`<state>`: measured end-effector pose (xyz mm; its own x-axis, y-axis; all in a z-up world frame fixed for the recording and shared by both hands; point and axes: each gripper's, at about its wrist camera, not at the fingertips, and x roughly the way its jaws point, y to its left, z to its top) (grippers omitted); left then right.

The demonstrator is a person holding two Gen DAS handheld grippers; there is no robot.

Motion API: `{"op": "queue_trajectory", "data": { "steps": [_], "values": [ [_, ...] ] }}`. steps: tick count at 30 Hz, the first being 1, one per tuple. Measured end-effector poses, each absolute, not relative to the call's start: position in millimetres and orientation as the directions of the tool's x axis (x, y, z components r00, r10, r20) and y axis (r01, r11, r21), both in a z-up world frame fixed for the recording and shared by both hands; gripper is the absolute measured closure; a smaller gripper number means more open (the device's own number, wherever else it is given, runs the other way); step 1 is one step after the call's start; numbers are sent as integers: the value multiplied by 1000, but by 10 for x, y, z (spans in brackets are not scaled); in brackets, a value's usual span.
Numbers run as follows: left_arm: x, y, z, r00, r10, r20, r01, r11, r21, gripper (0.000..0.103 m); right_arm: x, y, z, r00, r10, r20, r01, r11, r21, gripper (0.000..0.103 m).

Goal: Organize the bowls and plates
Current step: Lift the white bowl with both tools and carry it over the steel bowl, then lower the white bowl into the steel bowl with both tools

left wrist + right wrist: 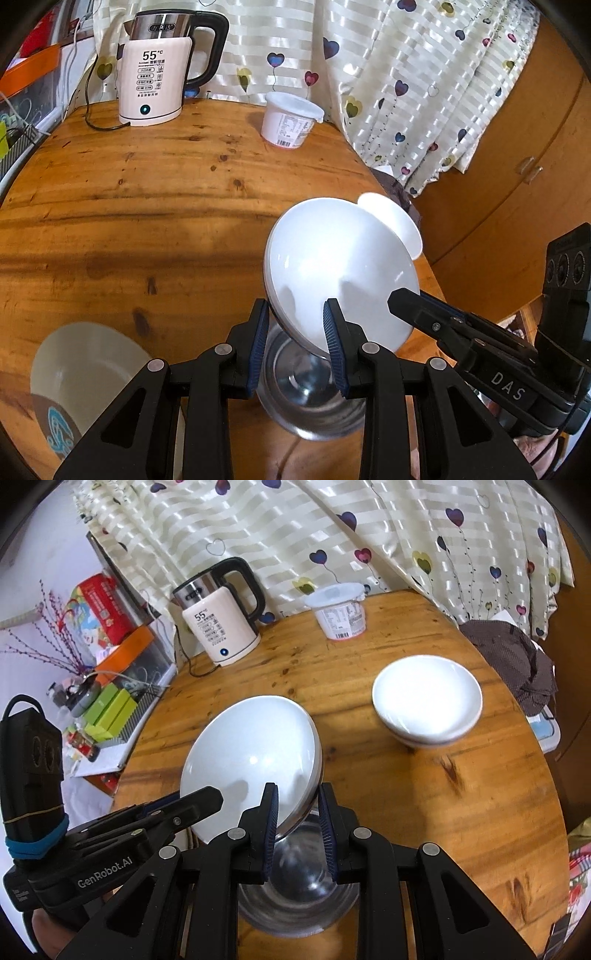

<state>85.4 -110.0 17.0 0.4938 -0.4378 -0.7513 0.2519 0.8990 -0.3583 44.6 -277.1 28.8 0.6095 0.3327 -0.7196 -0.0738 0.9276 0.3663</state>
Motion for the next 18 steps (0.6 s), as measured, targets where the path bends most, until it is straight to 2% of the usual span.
{"op": "queue_trajectory", "data": {
  "steps": [18],
  "values": [
    [615,-1147,-88,429,-431,-794,247,901,-356,71,175,-2798,52,558,329,-762,-38,927,372,81]
  ]
}}
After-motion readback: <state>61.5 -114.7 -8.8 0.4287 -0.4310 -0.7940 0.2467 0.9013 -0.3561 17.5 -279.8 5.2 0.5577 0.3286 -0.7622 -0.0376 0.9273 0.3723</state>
